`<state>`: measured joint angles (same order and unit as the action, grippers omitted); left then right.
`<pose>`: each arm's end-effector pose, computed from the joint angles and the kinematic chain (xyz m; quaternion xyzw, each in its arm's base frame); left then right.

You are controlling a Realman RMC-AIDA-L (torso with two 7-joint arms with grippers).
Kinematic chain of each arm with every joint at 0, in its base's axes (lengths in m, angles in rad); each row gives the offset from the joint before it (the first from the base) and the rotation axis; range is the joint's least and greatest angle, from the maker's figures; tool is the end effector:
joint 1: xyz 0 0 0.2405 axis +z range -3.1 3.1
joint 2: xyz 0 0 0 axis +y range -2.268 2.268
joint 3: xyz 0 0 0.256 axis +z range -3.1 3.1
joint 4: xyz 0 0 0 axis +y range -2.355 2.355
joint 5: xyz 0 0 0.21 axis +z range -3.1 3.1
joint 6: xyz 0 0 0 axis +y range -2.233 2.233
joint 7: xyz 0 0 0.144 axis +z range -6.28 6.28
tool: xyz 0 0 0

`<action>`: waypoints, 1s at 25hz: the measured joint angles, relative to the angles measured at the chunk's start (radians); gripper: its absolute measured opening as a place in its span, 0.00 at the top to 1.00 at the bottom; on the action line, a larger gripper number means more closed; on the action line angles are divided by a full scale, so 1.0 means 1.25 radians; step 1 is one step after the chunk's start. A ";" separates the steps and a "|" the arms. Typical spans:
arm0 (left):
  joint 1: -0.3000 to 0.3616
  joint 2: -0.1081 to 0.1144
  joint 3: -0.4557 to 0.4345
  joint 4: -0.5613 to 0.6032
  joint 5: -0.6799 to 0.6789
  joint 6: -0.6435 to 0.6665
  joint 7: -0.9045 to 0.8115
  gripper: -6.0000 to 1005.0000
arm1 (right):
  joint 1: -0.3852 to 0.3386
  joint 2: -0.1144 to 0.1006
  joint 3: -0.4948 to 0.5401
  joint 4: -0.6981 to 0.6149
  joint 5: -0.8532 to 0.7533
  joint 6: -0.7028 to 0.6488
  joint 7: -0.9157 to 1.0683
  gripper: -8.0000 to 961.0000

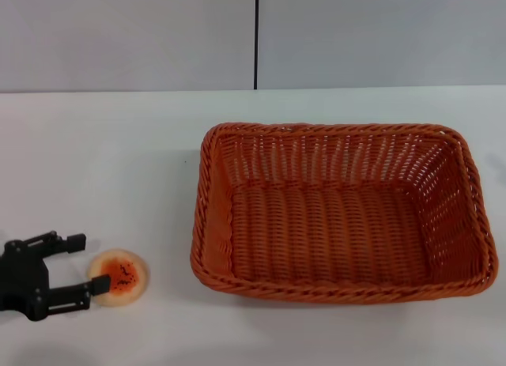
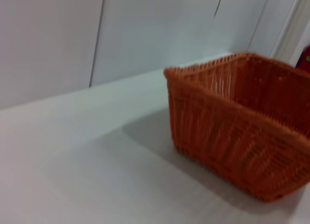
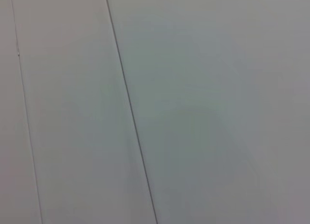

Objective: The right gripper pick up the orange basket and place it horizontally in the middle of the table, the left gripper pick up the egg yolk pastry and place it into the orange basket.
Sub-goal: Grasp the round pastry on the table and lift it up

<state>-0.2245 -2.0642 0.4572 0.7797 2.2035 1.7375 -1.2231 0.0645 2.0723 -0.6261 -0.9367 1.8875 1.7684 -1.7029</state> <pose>-0.3604 0.2199 0.0403 -0.9272 -0.2721 -0.1819 0.1823 0.3030 0.2298 0.1363 -0.7790 0.1932 0.4841 0.3484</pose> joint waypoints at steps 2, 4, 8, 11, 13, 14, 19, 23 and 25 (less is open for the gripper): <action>0.000 0.000 0.000 0.000 0.000 0.000 0.000 0.18 | 0.002 0.000 0.001 0.003 0.000 0.000 0.000 0.22; 0.002 0.000 0.002 -0.044 0.014 -0.045 0.043 0.19 | 0.003 0.000 0.001 0.004 0.000 -0.001 0.000 0.22; 0.001 -0.001 0.002 -0.069 0.013 -0.068 0.063 0.21 | 0.003 -0.001 0.001 0.014 0.000 -0.001 0.001 0.22; -0.001 -0.001 0.008 -0.073 0.014 -0.076 0.066 0.22 | 0.003 -0.001 0.001 0.017 0.001 -0.001 0.002 0.22; -0.005 -0.001 0.029 -0.078 0.015 -0.086 0.064 0.23 | 0.004 -0.001 0.001 0.021 0.001 -0.001 0.002 0.22; -0.007 0.000 0.031 -0.082 0.014 -0.085 0.062 0.23 | 0.004 -0.001 0.001 0.022 0.001 -0.001 0.002 0.22; -0.012 0.003 0.028 -0.090 0.012 -0.083 0.061 0.25 | 0.007 -0.001 0.006 0.027 0.001 -0.002 0.002 0.22; -0.012 0.003 0.024 -0.091 0.005 -0.079 0.072 0.41 | 0.012 -0.002 0.010 0.042 -0.001 -0.002 0.002 0.22; -0.012 0.003 0.022 -0.091 0.001 -0.077 0.075 0.49 | 0.013 -0.003 0.011 0.046 -0.001 -0.002 0.002 0.22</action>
<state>-0.2391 -2.0601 0.4848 0.6657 2.2046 1.6412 -1.1290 0.0811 2.0692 -0.6121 -0.8787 1.8857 1.7654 -1.7001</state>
